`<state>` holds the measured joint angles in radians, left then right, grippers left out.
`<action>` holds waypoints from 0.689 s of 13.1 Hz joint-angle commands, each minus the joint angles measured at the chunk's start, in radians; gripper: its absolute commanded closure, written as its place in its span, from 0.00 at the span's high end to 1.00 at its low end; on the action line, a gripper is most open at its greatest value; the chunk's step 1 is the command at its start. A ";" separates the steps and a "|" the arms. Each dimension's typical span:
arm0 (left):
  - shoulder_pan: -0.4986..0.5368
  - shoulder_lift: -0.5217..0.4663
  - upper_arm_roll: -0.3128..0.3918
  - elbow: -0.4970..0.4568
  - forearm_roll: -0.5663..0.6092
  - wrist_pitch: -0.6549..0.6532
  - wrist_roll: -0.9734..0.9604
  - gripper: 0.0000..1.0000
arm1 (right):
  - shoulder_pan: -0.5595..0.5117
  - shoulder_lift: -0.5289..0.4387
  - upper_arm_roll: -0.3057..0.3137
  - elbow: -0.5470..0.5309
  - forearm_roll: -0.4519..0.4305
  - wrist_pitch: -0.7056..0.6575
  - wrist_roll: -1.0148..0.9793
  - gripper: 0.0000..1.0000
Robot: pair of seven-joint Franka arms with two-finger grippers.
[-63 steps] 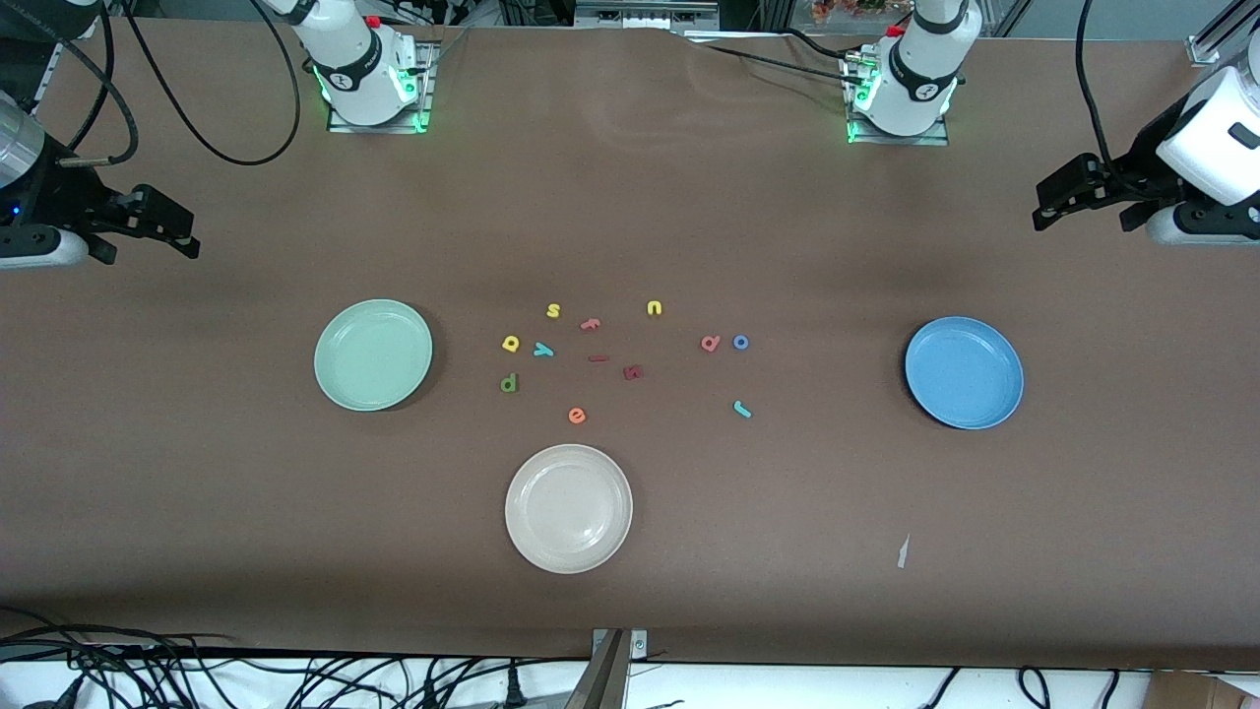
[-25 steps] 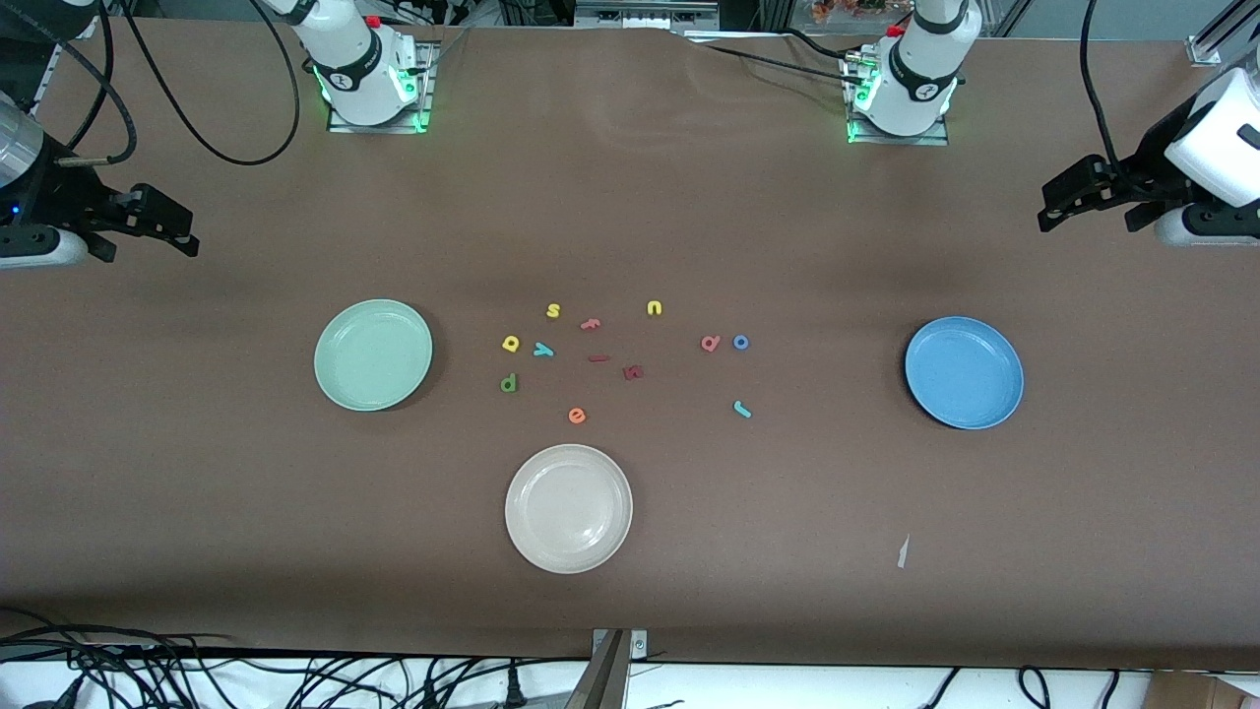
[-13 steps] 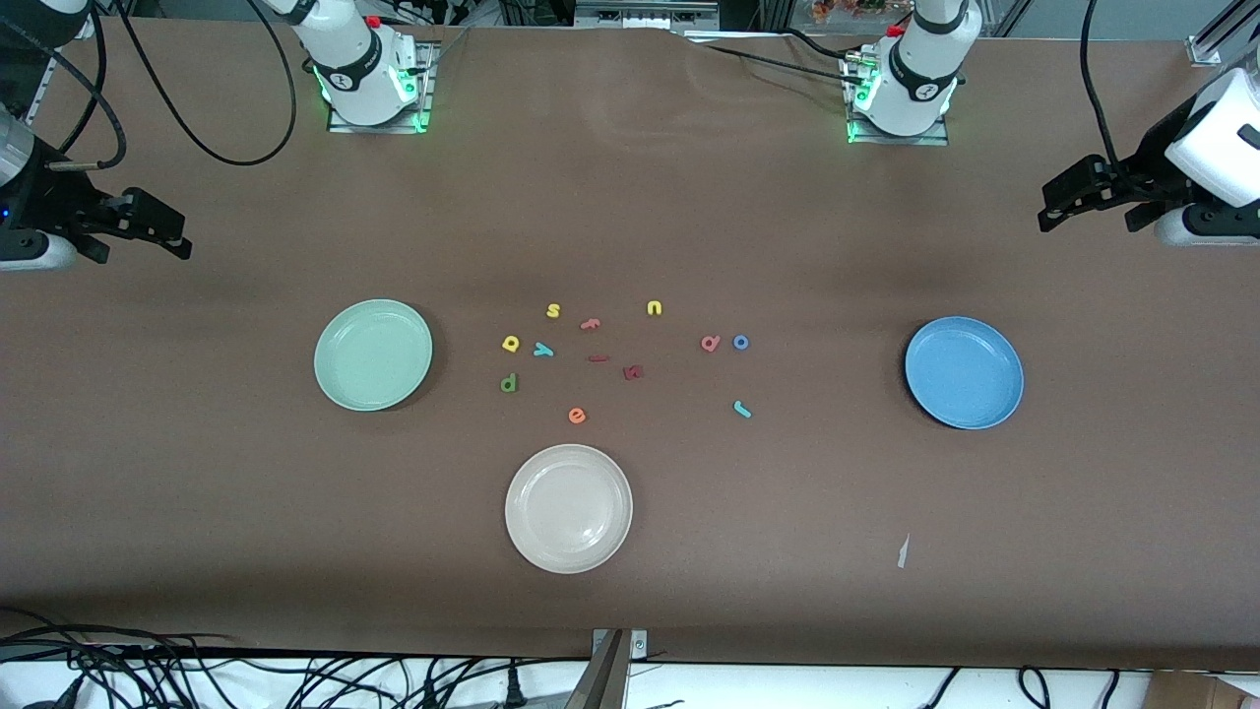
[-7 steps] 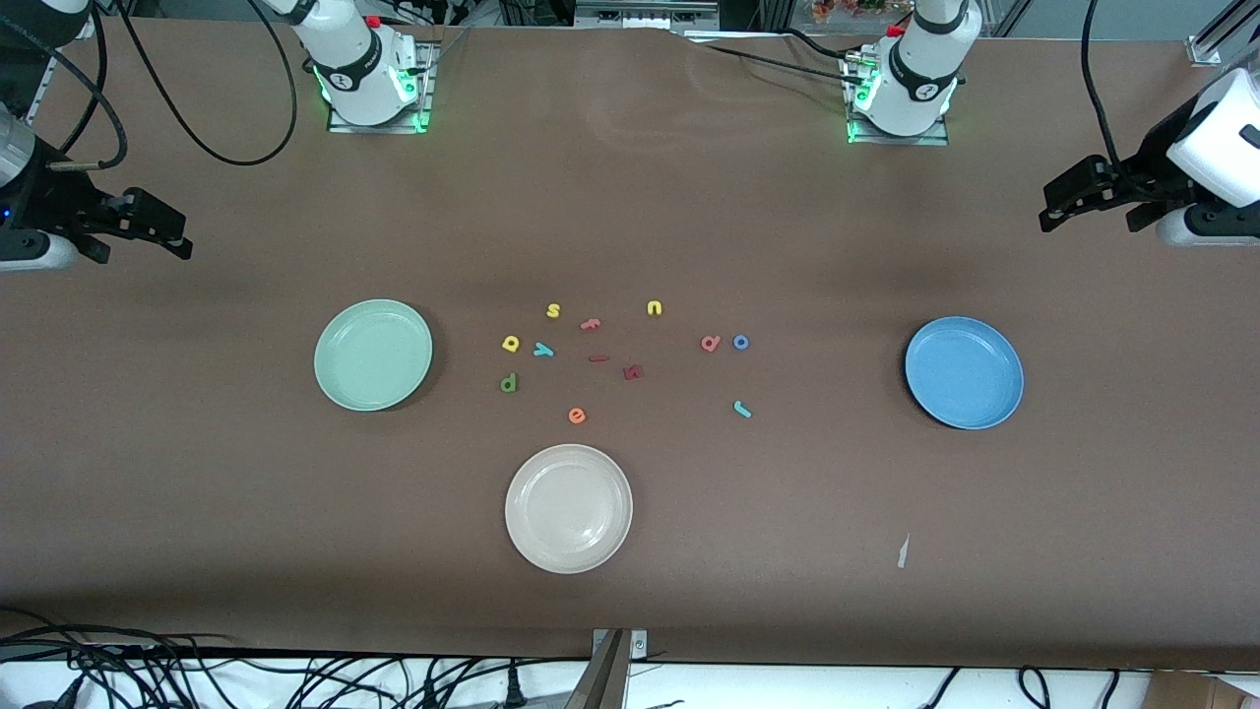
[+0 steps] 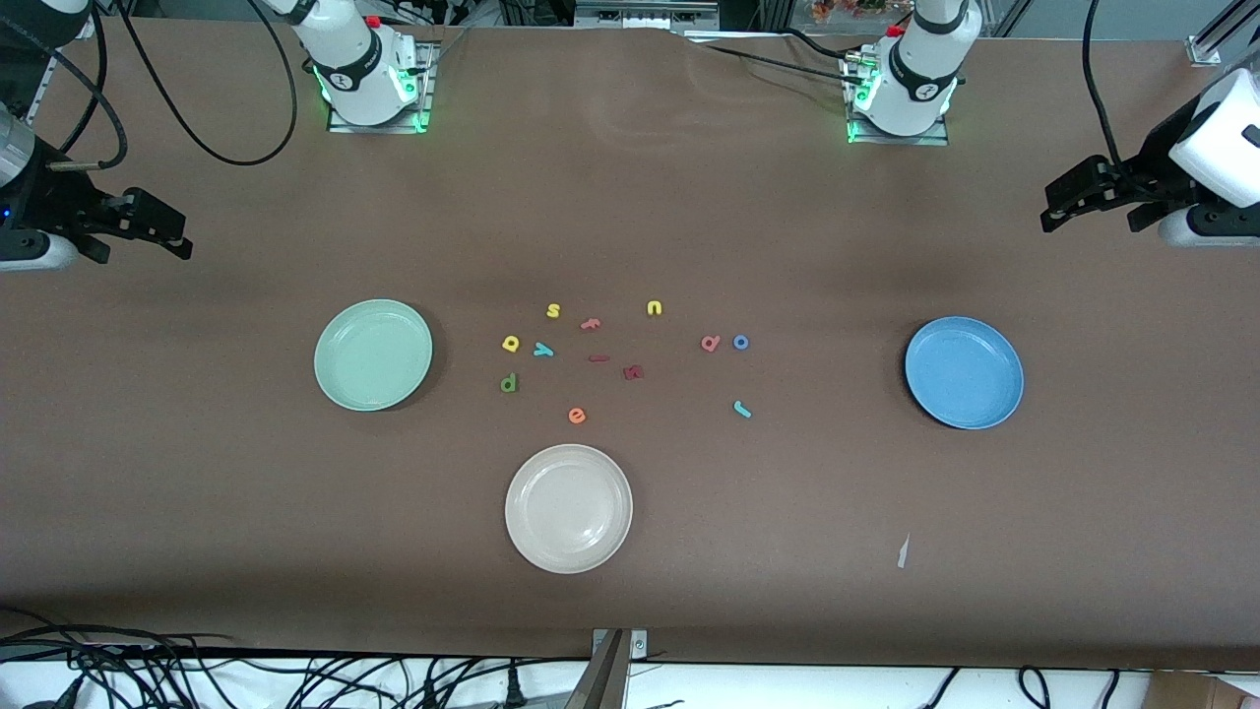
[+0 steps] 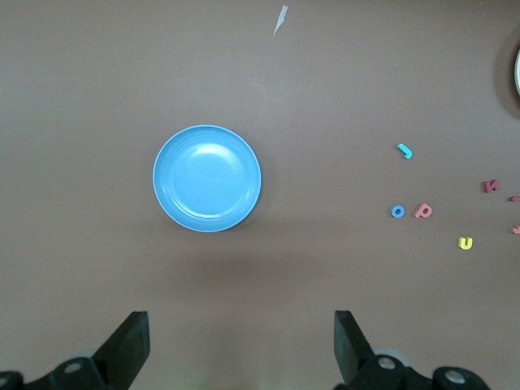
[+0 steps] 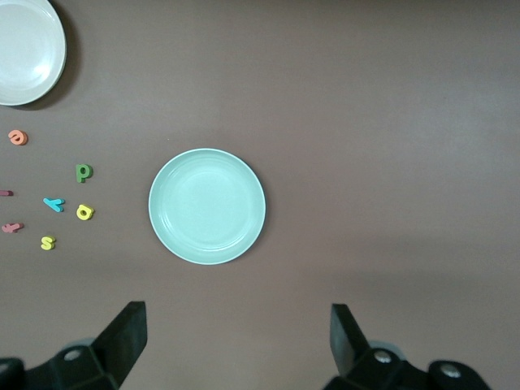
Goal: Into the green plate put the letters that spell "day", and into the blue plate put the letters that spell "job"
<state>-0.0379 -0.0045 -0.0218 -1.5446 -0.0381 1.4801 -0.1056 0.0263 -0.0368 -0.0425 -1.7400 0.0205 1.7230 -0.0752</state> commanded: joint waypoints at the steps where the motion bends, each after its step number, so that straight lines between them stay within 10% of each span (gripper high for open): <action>1: 0.009 0.008 -0.003 0.020 -0.022 -0.015 0.003 1.00 | 0.000 0.005 0.001 0.014 0.001 0.000 -0.005 1.00; 9: 0.010 0.008 -0.003 0.020 -0.022 -0.015 0.003 1.00 | 0.001 0.003 0.007 0.014 0.001 -0.003 -0.003 1.00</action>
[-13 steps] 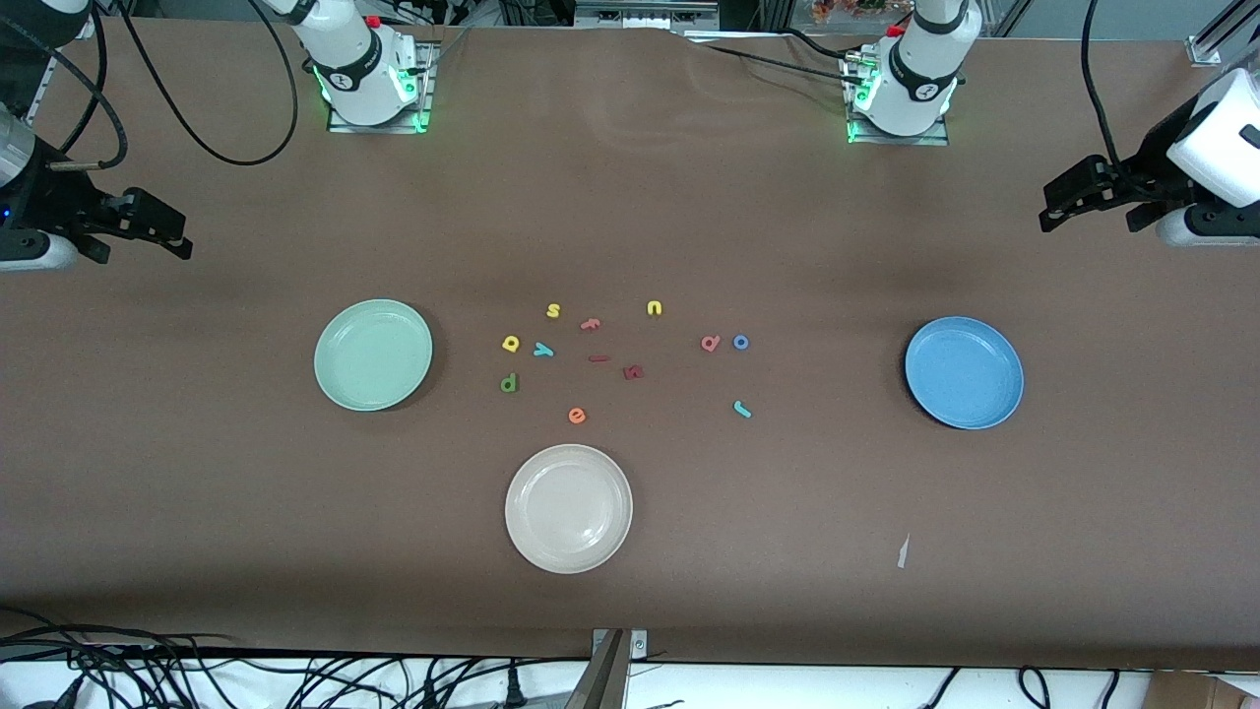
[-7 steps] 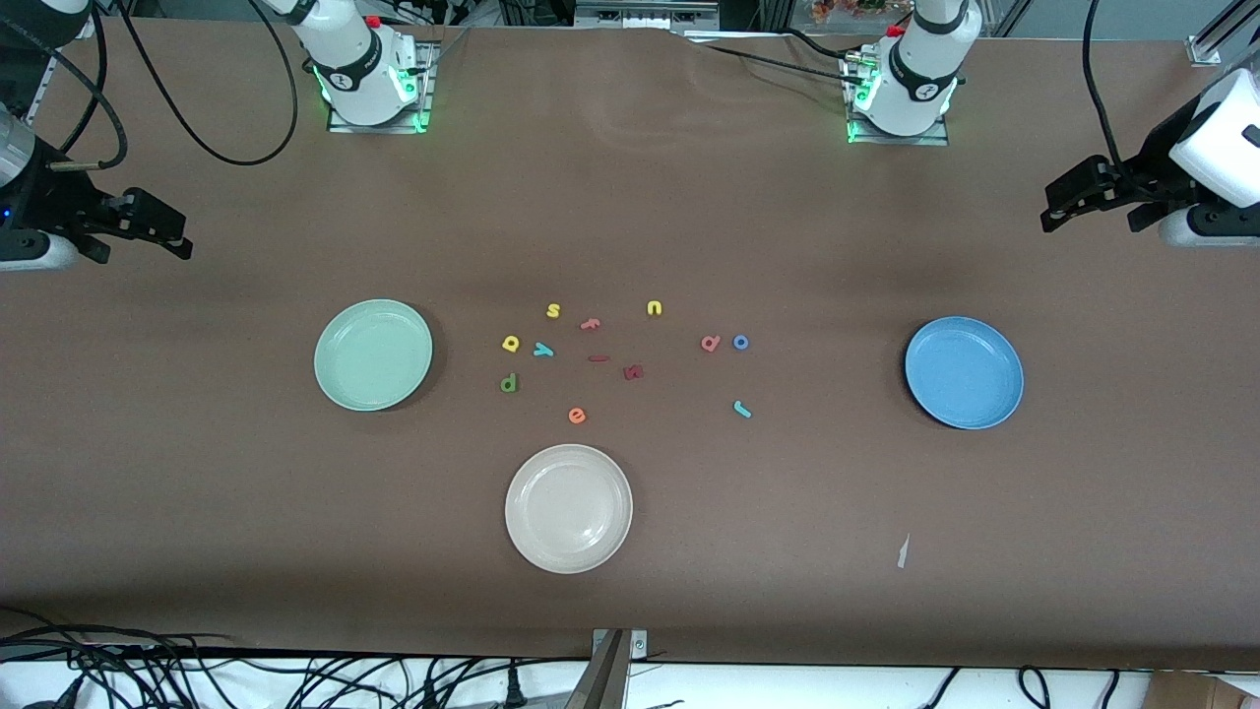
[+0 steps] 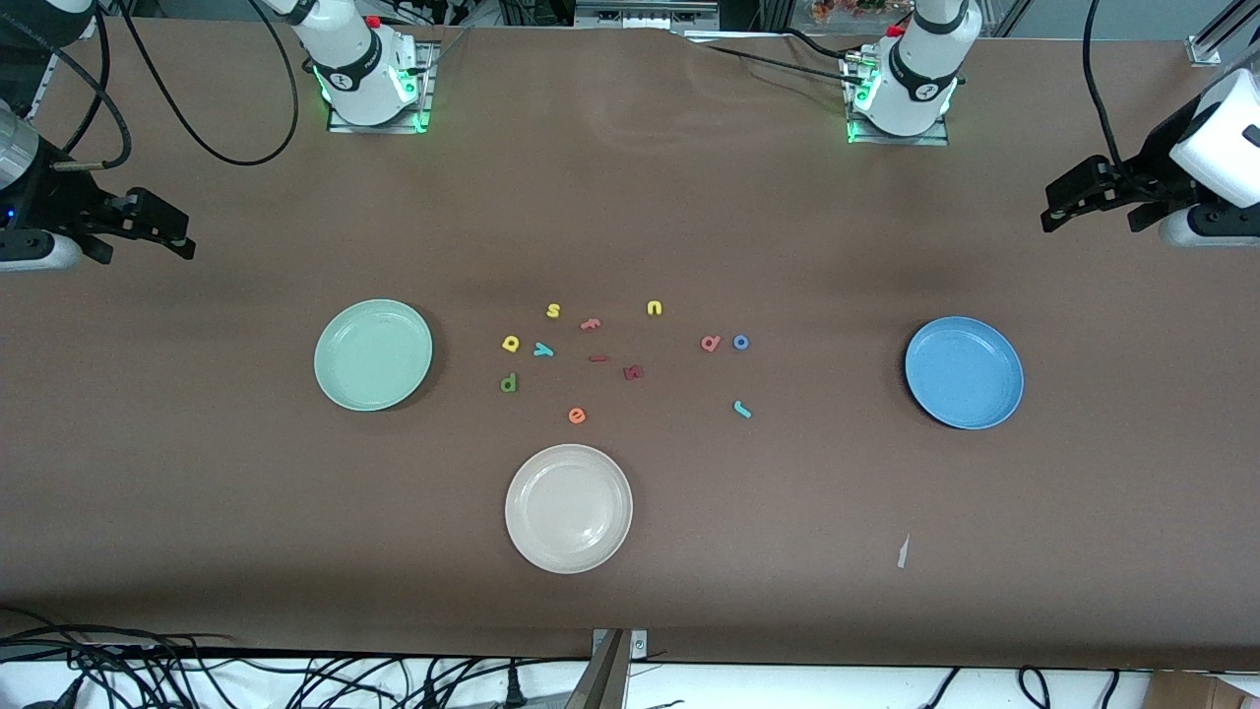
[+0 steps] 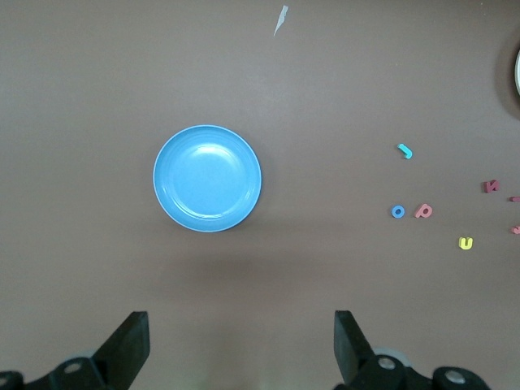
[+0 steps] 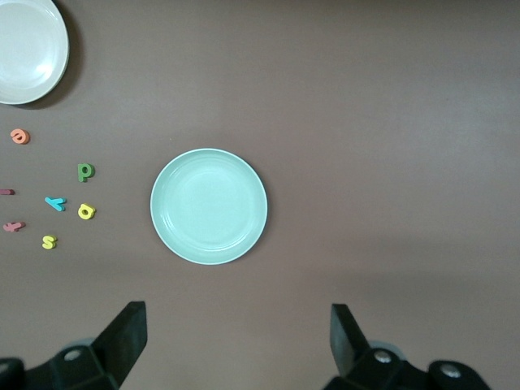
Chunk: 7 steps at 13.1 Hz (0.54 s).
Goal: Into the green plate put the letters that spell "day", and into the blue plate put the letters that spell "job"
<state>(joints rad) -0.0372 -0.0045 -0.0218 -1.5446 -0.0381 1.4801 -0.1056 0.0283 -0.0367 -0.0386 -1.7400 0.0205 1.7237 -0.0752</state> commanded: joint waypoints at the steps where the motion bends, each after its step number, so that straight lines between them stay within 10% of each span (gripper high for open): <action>1: 0.010 0.008 -0.003 0.020 -0.022 -0.015 0.003 1.00 | -0.001 0.003 0.003 0.014 0.001 -0.004 -0.003 1.00; 7: 0.026 0.009 -0.006 0.021 -0.023 -0.015 0.004 1.00 | -0.001 0.001 0.003 0.014 0.001 -0.009 -0.003 1.00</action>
<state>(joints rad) -0.0193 -0.0039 -0.0208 -1.5446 -0.0381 1.4801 -0.1055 0.0283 -0.0367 -0.0386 -1.7400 0.0206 1.7236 -0.0752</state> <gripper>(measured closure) 0.000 0.000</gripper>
